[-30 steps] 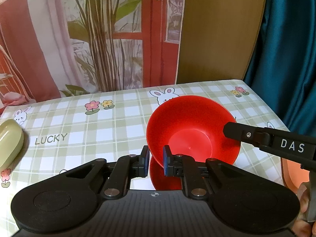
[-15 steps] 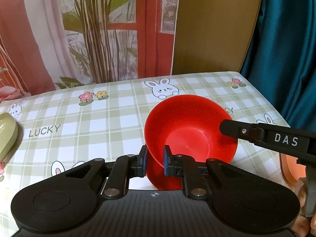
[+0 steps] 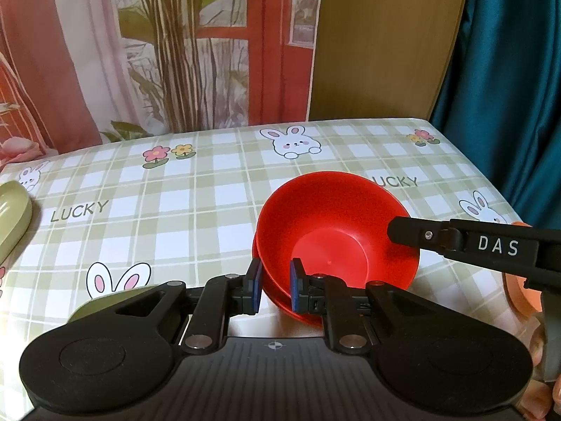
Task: Organize plates and bowls
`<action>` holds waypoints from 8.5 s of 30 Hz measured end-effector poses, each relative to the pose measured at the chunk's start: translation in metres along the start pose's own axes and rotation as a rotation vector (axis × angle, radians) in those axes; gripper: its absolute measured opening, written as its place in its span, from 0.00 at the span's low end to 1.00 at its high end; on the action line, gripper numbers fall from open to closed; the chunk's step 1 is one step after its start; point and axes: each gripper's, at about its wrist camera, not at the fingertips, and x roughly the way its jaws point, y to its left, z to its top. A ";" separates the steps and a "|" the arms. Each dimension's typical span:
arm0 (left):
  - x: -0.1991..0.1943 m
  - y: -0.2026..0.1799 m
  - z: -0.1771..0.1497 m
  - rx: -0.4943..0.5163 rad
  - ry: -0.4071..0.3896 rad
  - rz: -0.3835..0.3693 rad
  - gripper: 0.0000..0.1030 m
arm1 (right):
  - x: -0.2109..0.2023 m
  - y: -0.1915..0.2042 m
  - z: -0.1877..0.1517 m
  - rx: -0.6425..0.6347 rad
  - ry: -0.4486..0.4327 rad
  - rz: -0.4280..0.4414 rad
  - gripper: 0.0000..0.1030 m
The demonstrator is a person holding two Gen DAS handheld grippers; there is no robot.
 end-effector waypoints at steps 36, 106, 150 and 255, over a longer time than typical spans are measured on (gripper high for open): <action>-0.032 -0.042 0.009 0.010 -0.170 -0.029 0.34 | -0.062 -0.023 0.030 -0.291 -0.192 -0.162 0.19; 0.027 -0.196 -0.041 0.239 -0.014 -0.384 0.42 | -0.102 -0.201 -0.020 -0.016 -0.235 -0.589 0.24; 0.040 -0.174 -0.039 0.169 0.006 -0.297 0.14 | -0.092 -0.176 -0.026 0.087 -0.197 -0.454 0.12; -0.084 0.125 -0.104 -0.375 -0.008 0.030 0.16 | 0.054 0.142 -0.069 -0.363 0.080 0.001 0.15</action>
